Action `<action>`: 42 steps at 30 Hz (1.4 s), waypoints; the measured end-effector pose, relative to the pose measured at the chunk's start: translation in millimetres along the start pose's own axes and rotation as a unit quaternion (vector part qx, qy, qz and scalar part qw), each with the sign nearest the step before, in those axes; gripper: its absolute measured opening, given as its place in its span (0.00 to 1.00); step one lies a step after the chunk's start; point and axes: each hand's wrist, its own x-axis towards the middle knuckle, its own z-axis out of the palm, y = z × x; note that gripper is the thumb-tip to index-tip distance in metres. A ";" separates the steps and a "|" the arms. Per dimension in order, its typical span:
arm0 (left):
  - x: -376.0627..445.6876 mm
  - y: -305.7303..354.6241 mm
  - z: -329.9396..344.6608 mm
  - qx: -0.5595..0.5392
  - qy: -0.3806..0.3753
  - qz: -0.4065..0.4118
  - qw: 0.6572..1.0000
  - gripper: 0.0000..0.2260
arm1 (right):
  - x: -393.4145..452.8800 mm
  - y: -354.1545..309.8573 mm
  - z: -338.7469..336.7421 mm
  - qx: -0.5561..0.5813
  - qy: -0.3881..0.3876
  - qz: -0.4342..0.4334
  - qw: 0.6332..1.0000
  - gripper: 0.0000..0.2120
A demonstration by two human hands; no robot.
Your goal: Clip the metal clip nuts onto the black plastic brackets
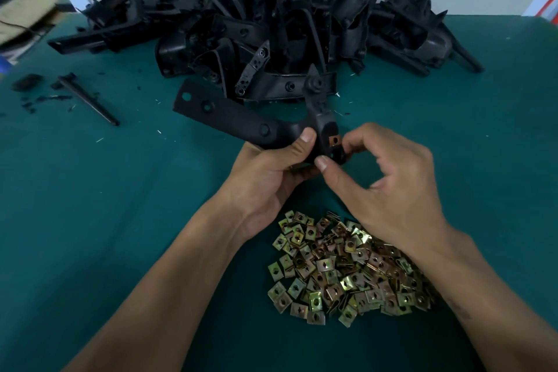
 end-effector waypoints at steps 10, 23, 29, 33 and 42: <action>-1.6 1.1 3.4 0.010 0.007 -0.009 1.000 0.12 | 1.4 -2.6 -2.7 -0.070 -0.017 -0.023 0.997 0.15; 0.0 13.3 5.6 -0.071 0.080 -0.048 0.993 0.17 | 6.5 28.9 -39.3 0.048 -0.208 0.078 0.974 0.08; 1.2 12.1 3.4 -0.100 0.093 -0.056 0.989 0.15 | 5.2 30.4 -42.7 0.048 -0.319 0.143 0.936 0.07; 0.7 10.0 1.3 -0.105 0.092 -0.047 0.989 0.06 | 5.0 32.3 -42.4 0.032 -0.309 0.165 0.936 0.08; -2.2 12.1 4.2 -0.104 0.025 -0.068 0.992 0.04 | 8.8 30.5 -22.4 0.366 -0.038 0.247 0.896 0.11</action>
